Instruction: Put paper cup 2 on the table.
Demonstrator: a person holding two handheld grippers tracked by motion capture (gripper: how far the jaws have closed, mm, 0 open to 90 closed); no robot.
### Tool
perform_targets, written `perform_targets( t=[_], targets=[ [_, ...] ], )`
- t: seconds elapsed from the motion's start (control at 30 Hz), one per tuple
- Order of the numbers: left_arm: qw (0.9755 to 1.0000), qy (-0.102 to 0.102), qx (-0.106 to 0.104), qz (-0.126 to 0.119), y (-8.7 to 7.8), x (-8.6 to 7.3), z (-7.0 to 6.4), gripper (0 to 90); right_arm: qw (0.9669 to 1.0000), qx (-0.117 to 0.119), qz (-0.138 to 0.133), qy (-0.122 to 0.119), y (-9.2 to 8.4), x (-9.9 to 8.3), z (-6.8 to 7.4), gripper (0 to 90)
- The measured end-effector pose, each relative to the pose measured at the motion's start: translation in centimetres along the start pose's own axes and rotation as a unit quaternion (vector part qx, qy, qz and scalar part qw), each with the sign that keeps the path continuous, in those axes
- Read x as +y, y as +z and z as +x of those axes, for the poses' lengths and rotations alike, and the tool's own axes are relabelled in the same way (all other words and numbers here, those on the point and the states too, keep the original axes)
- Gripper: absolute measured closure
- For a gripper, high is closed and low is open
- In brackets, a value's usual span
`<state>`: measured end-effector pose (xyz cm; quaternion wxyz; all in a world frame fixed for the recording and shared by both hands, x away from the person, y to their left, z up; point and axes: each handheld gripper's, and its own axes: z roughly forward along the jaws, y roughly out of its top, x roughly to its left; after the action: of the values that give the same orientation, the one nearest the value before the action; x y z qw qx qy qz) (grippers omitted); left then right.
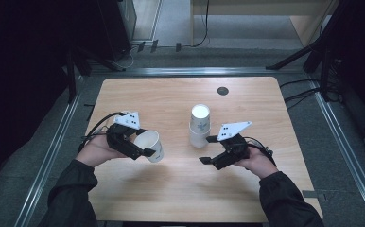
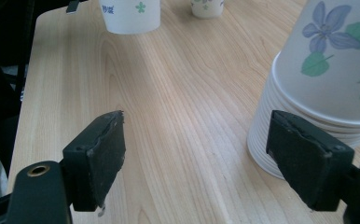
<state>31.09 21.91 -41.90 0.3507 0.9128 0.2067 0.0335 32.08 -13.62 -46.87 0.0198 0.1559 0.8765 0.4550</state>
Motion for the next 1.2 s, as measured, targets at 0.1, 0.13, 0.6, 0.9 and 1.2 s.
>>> perform_targets(
  t=[0.1,0.13,0.6,0.9,1.2],
  targets=[
    [1.0000,-0.002,0.005,0.000,-0.4,-0.7,0.3,25.0,1.0000,-0.002,0.004,0.000,-0.1,0.0,-0.1,20.1],
    [1.0000,-0.003,0.003,-0.002,-0.5,-1.0,0.4,25.0,1.0000,-0.001,0.003,0.000,-0.2,-0.1,-0.2,20.0],
    [0.9981,-0.035,0.046,0.023,-1.5,-4.7,2.8,25.0,1.0000,-0.001,0.002,0.000,-0.2,0.0,-0.2,20.1],
    [0.9948,-0.070,0.065,0.036,-1.2,-7.3,4.7,24.9,0.9999,-0.002,0.012,0.000,0.1,-0.1,-0.3,20.0],
    [0.9912,-0.076,0.093,0.057,-0.4,-8.3,5.3,24.2,0.9997,-0.003,0.024,-0.002,0.4,-0.4,-0.3,20.0]
  ],
)
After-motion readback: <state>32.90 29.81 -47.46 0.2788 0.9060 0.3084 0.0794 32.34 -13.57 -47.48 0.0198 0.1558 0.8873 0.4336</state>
